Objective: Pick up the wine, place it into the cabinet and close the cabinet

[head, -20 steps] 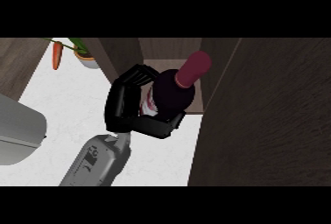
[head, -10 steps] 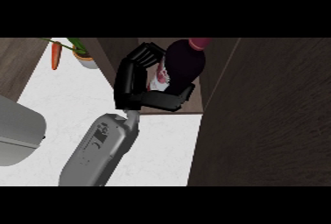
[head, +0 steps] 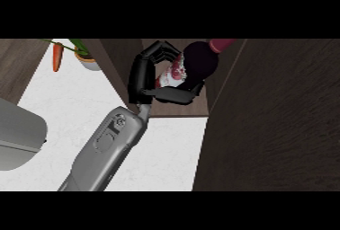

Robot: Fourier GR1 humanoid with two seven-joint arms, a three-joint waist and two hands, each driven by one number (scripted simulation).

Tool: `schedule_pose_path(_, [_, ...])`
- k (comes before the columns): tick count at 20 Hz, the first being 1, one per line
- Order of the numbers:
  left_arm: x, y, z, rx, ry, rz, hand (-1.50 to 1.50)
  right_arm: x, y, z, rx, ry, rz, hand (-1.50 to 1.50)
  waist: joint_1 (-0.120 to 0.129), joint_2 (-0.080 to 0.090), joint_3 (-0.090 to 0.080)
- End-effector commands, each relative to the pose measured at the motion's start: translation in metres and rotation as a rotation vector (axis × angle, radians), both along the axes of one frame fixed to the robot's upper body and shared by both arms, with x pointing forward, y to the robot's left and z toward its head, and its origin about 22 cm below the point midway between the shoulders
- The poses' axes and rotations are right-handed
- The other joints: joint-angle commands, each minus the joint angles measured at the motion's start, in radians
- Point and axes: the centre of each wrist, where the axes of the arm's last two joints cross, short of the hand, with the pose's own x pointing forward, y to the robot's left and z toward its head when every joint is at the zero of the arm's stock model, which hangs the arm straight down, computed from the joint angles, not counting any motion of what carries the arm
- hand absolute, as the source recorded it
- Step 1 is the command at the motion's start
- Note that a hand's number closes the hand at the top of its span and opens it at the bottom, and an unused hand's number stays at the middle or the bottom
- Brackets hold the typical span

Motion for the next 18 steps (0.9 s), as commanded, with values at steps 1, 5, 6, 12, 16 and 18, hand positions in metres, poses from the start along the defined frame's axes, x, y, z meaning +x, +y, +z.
schedule_pose_path(1, [0.001, -0.003, -0.028, 0.036, -0.013, 0.025, 1.5, -0.022, -0.002, -0.002, 0.025, -0.026, 0.06, -1.5, -0.005, 0.002, 0.0])
schedule_pose_path(5, [0.007, -0.007, -0.031, 0.035, 0.015, 0.015, 1.5, -0.023, -0.001, -0.002, 0.031, -0.005, 0.065, -1.5, -0.006, 0.001, -0.001])
schedule_pose_path(6, [0.0, -0.006, -0.04, 0.033, 0.015, 0.018, 1.5, -0.014, -0.002, 0.003, 0.017, -0.001, 0.087, -1.5, -0.003, 0.001, -0.001])
schedule_pose_path(12, [0.013, 0.005, -0.058, 0.014, 0.043, 0.018, 1.5, -0.012, -0.003, 0.001, 0.015, -0.006, 0.074, -1.5, -0.004, 0.003, -0.001])
schedule_pose_path(16, [0.007, 0.0, -0.076, 0.046, 0.07, 0.024, 1.5, 0.0, -0.004, 0.002, 0.031, -0.01, 0.084, -1.5, -0.004, 0.004, 0.0])
schedule_pose_path(18, [-0.002, -0.012, -0.078, 0.073, 0.069, 0.042, 1.5, -0.012, 0.002, -0.003, 0.023, 0.015, 0.094, -1.5, -0.01, 0.001, -0.001])
